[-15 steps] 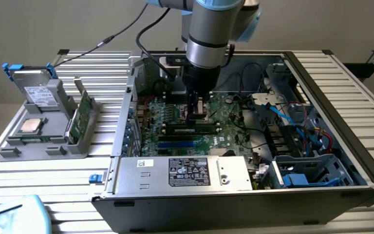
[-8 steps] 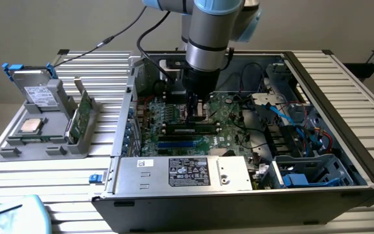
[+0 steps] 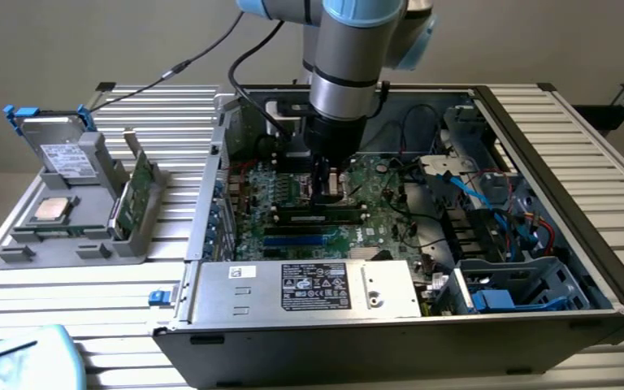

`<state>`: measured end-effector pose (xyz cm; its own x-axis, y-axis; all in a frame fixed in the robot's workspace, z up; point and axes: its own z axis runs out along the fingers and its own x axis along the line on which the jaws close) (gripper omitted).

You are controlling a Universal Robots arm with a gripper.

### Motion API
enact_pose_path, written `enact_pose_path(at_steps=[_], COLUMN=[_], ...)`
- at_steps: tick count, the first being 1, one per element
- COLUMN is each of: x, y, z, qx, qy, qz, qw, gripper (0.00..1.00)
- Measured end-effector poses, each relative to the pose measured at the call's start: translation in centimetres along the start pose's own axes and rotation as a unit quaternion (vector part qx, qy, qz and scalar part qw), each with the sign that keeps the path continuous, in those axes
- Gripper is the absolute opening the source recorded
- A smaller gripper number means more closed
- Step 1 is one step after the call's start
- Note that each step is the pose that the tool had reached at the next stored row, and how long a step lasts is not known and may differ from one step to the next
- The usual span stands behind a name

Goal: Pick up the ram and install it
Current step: 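Press down the ram until it locks into place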

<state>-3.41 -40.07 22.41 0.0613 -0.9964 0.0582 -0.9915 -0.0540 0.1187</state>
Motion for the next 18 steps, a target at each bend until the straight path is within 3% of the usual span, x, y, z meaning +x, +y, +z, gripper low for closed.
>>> enact_pose_path(at_steps=[2, 4, 10, 14, 18], x=[0.0, 0.1, 0.6, 1.0, 1.0], y=[0.04, 0.15, -0.15, -0.91, -0.99], z=[-0.43, -1.25, -1.98, -2.22, -2.23], qx=[-0.0003, -0.0025, -0.0084, -0.0092, -0.0092], qy=[-0.0012, -0.0005, -0.001, -0.0025, -0.0029], qz=[0.0, 0.0, -0.001, -0.002, -0.002], qw=[1.0, 1.0, 1.0, 1.0, 1.0], gripper=[0.11, 0.11, 0.11, 0.11, 0.11])
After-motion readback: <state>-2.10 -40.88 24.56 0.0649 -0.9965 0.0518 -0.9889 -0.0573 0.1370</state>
